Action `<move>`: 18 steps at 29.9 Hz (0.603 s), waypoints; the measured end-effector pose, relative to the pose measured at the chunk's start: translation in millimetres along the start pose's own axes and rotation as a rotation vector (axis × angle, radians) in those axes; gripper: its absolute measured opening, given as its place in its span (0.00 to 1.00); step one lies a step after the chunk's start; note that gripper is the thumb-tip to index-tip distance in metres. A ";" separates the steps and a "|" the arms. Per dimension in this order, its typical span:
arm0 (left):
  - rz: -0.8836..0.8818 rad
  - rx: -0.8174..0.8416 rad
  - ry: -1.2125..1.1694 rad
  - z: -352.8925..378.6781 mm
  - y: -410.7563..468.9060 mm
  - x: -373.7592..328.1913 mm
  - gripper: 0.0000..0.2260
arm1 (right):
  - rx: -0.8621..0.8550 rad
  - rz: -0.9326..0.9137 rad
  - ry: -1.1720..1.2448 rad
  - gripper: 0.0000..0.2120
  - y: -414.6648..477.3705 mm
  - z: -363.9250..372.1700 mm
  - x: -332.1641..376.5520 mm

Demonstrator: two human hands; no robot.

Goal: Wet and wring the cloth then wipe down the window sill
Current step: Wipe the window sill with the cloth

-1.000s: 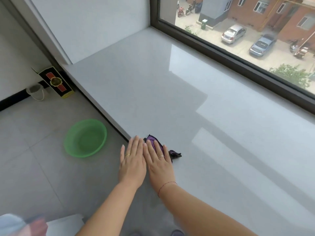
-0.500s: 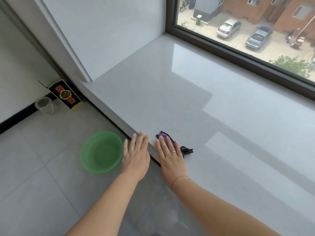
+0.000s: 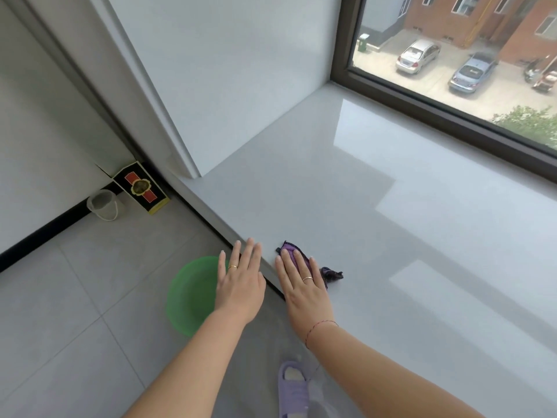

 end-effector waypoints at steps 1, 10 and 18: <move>-0.010 0.002 0.002 -3.6 8.9 9.4 0.26 | -0.003 -0.010 -0.001 0.34 11.8 -0.5 5.5; -0.091 0.026 -0.019 -38.5 87.2 80.3 0.25 | 0.000 -0.096 -0.026 0.32 101.2 -10.9 47.4; -0.137 0.046 -0.026 -57.2 130.2 121.0 0.24 | 0.081 -0.204 0.023 0.34 167.5 -8.1 74.5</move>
Point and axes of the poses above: each hand's wrist, its own y-axis towards the middle knuckle, its own z-axis out of the palm, x = y × z, the point moved 7 cm from there along y, towards the middle knuckle, and after that the axes turned 3 degrees about -y, right-handed, at the moved point
